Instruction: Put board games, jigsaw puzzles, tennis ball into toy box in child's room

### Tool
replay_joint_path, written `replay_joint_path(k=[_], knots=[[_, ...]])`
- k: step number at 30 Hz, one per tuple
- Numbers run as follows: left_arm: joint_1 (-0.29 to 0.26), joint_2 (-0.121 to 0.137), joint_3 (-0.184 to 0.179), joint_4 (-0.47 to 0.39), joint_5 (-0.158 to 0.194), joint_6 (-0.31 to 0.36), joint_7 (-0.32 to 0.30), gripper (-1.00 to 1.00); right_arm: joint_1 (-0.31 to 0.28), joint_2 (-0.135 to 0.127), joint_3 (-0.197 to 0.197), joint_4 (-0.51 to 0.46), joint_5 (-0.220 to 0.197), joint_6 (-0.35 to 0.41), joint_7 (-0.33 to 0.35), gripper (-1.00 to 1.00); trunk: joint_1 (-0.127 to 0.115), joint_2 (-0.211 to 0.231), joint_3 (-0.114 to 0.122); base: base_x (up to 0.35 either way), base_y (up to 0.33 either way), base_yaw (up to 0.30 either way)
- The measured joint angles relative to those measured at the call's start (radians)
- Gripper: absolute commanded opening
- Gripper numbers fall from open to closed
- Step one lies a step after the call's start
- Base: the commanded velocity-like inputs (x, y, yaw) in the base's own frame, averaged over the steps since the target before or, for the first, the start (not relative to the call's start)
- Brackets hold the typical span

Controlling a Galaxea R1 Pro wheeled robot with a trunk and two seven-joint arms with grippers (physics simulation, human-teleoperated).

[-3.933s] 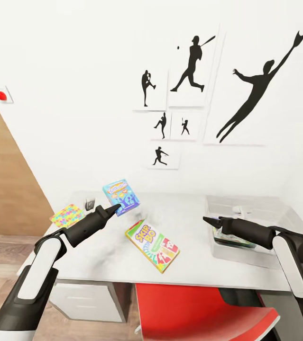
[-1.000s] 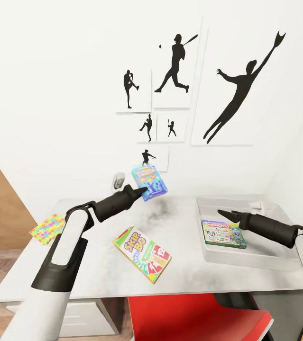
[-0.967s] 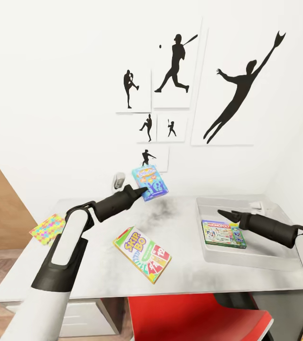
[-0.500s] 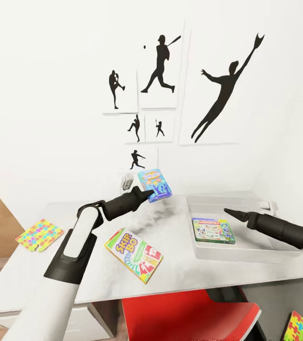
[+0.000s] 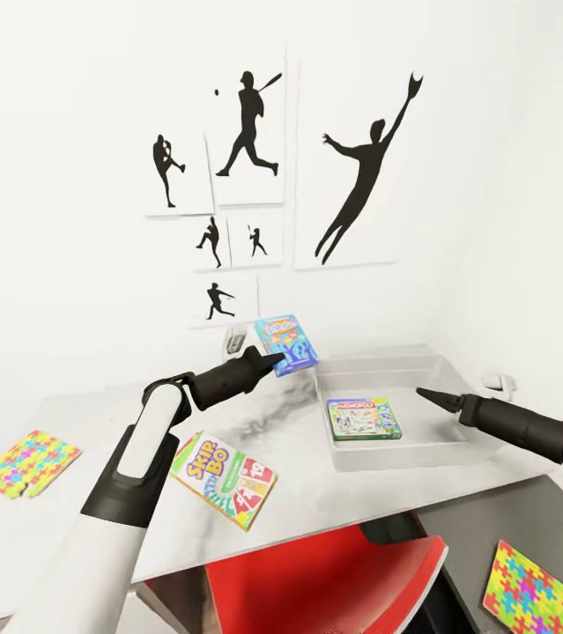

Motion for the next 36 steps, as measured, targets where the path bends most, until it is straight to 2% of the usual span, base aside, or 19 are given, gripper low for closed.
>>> replay_joint_path(k=[21, 32, 36], knots=[[0.0, 0.004, 0.004, -0.011, -0.001, -0.001, 0.0, -1.0, 0.003, 0.001, 0.0, 0.0, 0.0, -0.001, 0.001, 1.0, 0.0, 0.0, 0.003, -0.018, 0.045, -0.062], [-0.01, 0.006, 0.009, -0.035, -0.011, -0.001, 0.002, -1.0, 0.003, 0.0, 0.0, -0.001, 0.0, -0.003, 0.002, 1.0, 0.0, 0.0, 0.003, -0.001, 0.002, -0.229], [-0.019, 0.008, 0.03, -0.036, -0.016, 0.0, 0.003, -1.0, 0.003, 0.0, 0.0, 0.0, 0.0, -0.003, 0.003, 1.0, 0.0, 0.0, 0.003, 0.0, 0.0, -0.277]])
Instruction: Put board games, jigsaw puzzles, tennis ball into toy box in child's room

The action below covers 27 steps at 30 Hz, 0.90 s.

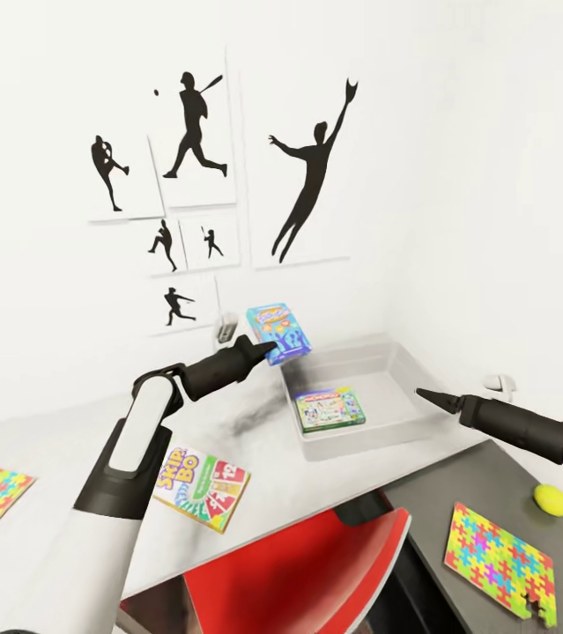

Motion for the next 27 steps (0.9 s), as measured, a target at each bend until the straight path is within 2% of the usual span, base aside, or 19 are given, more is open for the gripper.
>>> replay_joint_path(k=[6, 7, 8, 9, 17, 27], knots=[[-0.004, 0.001, 0.043, 0.0, -0.002, 0.001, 0.007, -1.0, 0.0, 0.0, -0.001, 0.0, 0.0, 0.001, 0.001, 1.0, 0.0, 0.0, 0.0, 0.0, 0.0, -0.273], [-0.009, 0.0, 0.089, 0.005, -0.001, 0.002, 0.083, -1.0, -0.001, 0.0, -0.002, 0.0, 0.0, 0.002, 0.001, 1.0, 0.0, 0.0, 0.0, 0.0, 0.0, -0.216], [-0.01, -0.001, 0.104, 0.007, -0.011, 0.003, 0.09, -1.0, 0.0, 0.0, -0.002, 0.0, 0.0, 0.002, 0.001, 1.0, 0.0, 0.0, 0.0, 0.0, 0.0, -0.207], [-0.011, -0.001, 0.113, 0.009, 0.012, 0.0, 0.093, -1.0, -0.001, 0.0, -0.002, 0.0, 0.0, 0.002, 0.001, 1.0, 0.0, 0.0, 0.0, 0.0, 0.0, -0.207], [-0.022, -0.001, 0.152, 0.043, 0.008, -0.001, 0.108, -1.0, -0.001, -0.001, -0.003, 0.0, 0.0, 0.003, 0.001, 1.0, 0.0, 0.0, 0.0, 0.0, 0.0, -0.203], [-0.034, 0.0, 0.164, 0.078, 0.007, -0.002, 0.111, -1.0, 0.0, -0.001, -0.003, 0.0, 0.0, 0.005, 0.001, 1.0, 0.0, 0.0, 0.0, 0.0, 0.0, -0.265]])
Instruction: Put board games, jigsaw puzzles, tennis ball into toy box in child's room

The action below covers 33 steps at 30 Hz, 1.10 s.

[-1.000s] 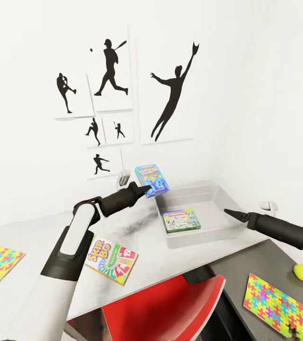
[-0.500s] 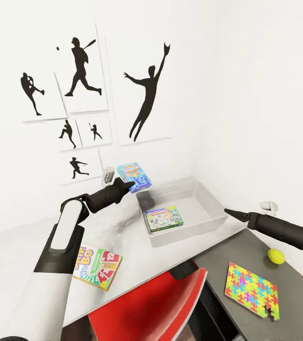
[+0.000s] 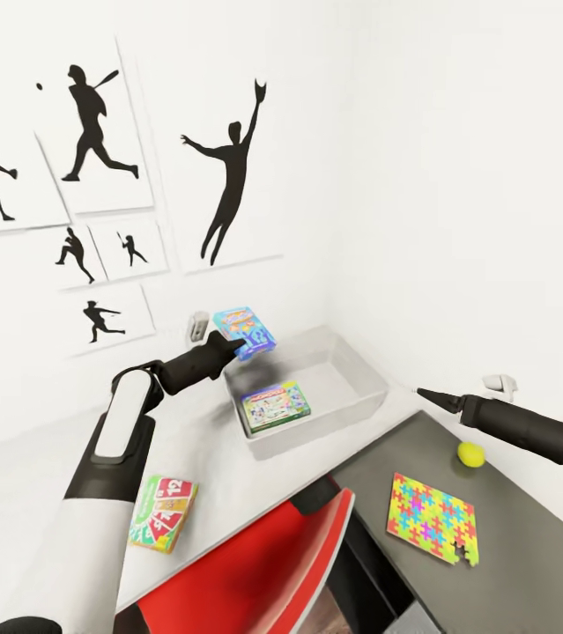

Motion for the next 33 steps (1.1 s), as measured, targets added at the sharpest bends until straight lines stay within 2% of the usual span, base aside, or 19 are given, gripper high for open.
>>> replay_joint_path(k=[15, 19, 25, 26, 29, 33], knots=[[-0.018, 0.002, 0.002, 0.046, -0.003, 0.002, 0.001, -1.0, 0.0, 0.001, 0.0, 0.0, 0.0, 0.001, 0.0, 1.0, 0.0, 0.0, 0.0, 0.0, 0.0, -0.281], [-0.034, 0.012, 0.012, 0.09, -0.006, 0.002, 0.002, -1.0, 0.0, 0.001, 0.001, 0.0, 0.0, 0.001, 0.0, 1.0, 0.0, 0.0, 0.0, 0.0, 0.0, -0.282], [-0.091, 0.025, 0.039, 0.187, -0.008, 0.003, 0.008, -1.0, 0.001, 0.002, 0.002, 0.0, 0.0, 0.001, 0.0, 1.0, 0.0, 0.0, 0.0, 0.0, 0.0, -0.282], [-0.103, 0.026, 0.042, 0.205, -0.009, 0.003, 0.016, -1.0, 0.001, 0.002, 0.002, 0.0, 0.0, 0.001, 0.0, 1.0, 0.0, 0.0, 0.0, 0.0, 0.0, -0.282], [-0.161, 0.029, 0.053, 0.293, -0.008, 0.002, 0.1, -1.0, 0.001, 0.005, 0.004, 0.0, 0.0, 0.002, 0.0, 1.0, 0.0, 0.0, 0.0, 0.0, 0.0, -0.28], [-0.2, 0.03, 0.081, 0.351, -0.007, -0.005, 0.139, -1.0, 0.002, 0.007, 0.005, 0.0, 0.0, 0.002, 0.0, 1.0, 0.0, 0.0, 0.0, 0.0, 0.0, -0.233]])
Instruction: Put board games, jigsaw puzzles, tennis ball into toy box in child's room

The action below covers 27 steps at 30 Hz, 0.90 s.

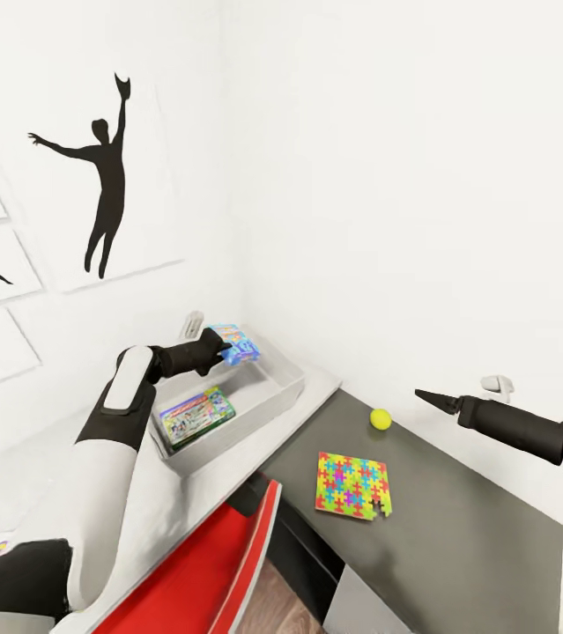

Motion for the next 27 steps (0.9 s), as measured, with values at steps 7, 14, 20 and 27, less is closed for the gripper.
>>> replay_joint_path(k=[7, 14, 20, 27], knots=[[-0.066, 0.011, 0.018, 0.117, -0.004, -0.04, 0.019, -1.0, 0.0, 0.006, 0.007, 0.0, 0.001, -0.001, 0.0, 1.0, 0.0, 0.0, 0.0, 0.0, 0.0, -0.075], [-0.109, 0.023, 0.017, 0.225, -0.004, -0.075, 0.019, -1.0, 0.001, 0.009, 0.01, 0.0, 0.001, -0.001, 0.0, 1.0, 0.0, 0.0, 0.0, 0.0, 0.0, -0.016], [-0.133, 0.027, 0.015, 0.29, -0.023, -0.093, -0.014, -1.0, 0.001, 0.01, 0.01, 0.0, 0.001, -0.001, 0.0, 1.0, 0.0, 0.0, 0.0, 0.0, 0.0, -0.004], [-0.152, 0.027, 0.013, 0.35, -0.035, -0.131, -0.062, -1.0, 0.001, 0.009, 0.008, 0.0, 0.001, 0.0, 0.0, 1.0, 0.0, 0.0, -0.004, 0.0, 0.0, 0.0]])
